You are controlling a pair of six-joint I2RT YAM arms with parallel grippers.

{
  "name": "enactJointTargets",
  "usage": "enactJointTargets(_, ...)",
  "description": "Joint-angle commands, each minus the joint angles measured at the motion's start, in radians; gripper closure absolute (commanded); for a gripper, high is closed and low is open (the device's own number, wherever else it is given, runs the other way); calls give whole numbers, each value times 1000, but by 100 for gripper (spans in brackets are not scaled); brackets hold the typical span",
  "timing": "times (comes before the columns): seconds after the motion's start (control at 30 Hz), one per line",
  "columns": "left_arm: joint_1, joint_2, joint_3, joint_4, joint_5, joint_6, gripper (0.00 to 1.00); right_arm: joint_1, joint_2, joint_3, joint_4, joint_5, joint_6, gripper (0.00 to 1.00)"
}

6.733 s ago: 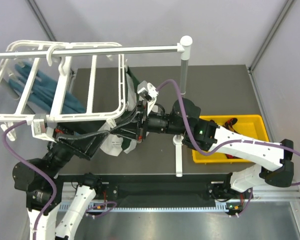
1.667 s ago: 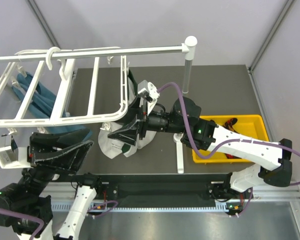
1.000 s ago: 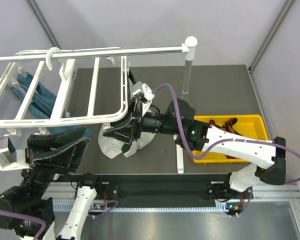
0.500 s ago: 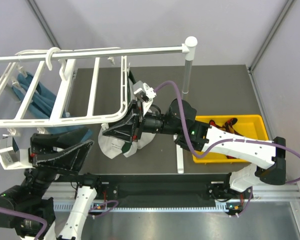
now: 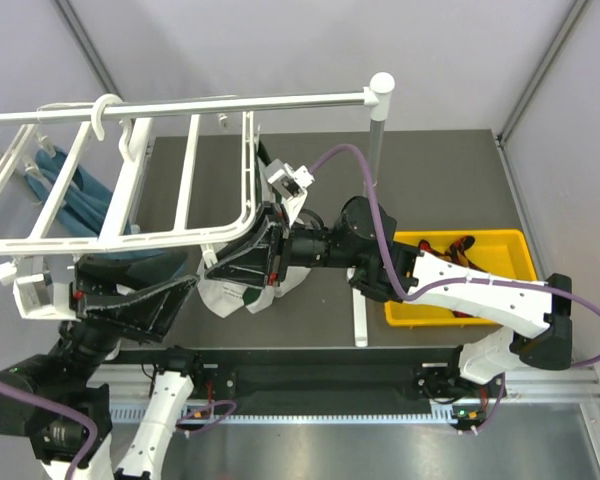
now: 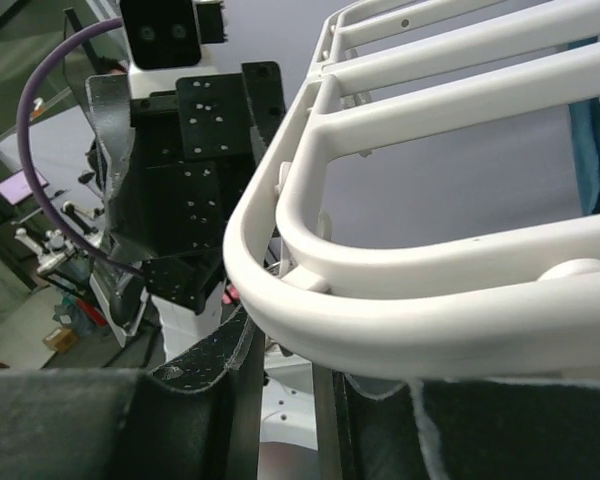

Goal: Clip the socks to the hanger
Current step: Open the clamp at the hanger.

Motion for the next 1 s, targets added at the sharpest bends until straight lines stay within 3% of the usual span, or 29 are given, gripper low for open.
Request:
enactJointTargets(0.0,9,75,0,0,59,-40,37,16,6,62,79,-36,36,96)
enactJointTargets(0.47,9,128,18,-28,87,-81,38,15,23,88,33,-38,10,96)
enactJointTargets(0.83,9,131,9,-26,81,-78,64,16,33,100,15,-36,4,94)
enactJointTargets(0.93,10,132,8,-31,76,-78,80,16,34,105,5,-33,-2,90)
enactJointTargets(0.97,10,132,6,-37,62,-78,98,15,29,103,-1,-32,-8,86)
